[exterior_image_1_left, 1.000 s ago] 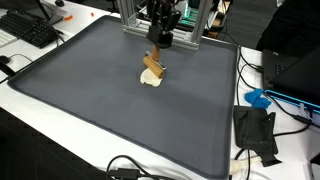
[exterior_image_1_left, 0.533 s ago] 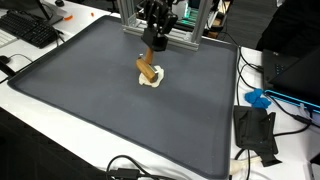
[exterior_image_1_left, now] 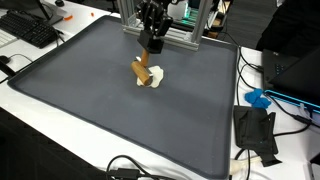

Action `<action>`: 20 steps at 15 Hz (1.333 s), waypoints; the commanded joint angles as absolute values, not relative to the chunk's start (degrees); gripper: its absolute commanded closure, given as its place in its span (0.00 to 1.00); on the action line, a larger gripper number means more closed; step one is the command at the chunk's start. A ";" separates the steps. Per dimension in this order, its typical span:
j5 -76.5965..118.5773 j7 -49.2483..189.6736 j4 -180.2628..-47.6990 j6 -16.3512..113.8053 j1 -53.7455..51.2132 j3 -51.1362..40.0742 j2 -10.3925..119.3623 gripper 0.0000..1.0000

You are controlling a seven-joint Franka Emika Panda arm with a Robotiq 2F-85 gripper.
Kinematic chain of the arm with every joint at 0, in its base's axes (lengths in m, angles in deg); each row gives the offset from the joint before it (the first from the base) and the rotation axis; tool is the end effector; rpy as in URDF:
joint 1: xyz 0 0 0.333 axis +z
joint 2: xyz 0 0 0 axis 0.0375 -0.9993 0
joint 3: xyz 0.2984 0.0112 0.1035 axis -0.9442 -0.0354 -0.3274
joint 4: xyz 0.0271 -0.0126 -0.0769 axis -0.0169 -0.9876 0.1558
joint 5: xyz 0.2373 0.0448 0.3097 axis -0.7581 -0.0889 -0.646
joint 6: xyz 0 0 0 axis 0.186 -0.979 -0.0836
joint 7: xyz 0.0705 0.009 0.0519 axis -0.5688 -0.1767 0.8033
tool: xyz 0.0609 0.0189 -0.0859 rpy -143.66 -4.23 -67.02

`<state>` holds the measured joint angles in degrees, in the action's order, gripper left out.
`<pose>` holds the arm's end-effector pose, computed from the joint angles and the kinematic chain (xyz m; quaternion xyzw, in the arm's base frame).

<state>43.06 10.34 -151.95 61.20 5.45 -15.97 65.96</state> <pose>0.5266 0.1387 0.3377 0.9509 -0.2618 0.1606 0.0378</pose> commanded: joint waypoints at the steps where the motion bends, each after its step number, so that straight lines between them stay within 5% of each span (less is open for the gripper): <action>1: 32.38 20.83 -152.56 61.32 5.93 -17.02 64.00 0.78; 20: 27.70 37.24 -151.25 48.84 7.87 -17.62 65.79 0.78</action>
<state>25.52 39.40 -149.55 46.72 7.60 -17.97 67.58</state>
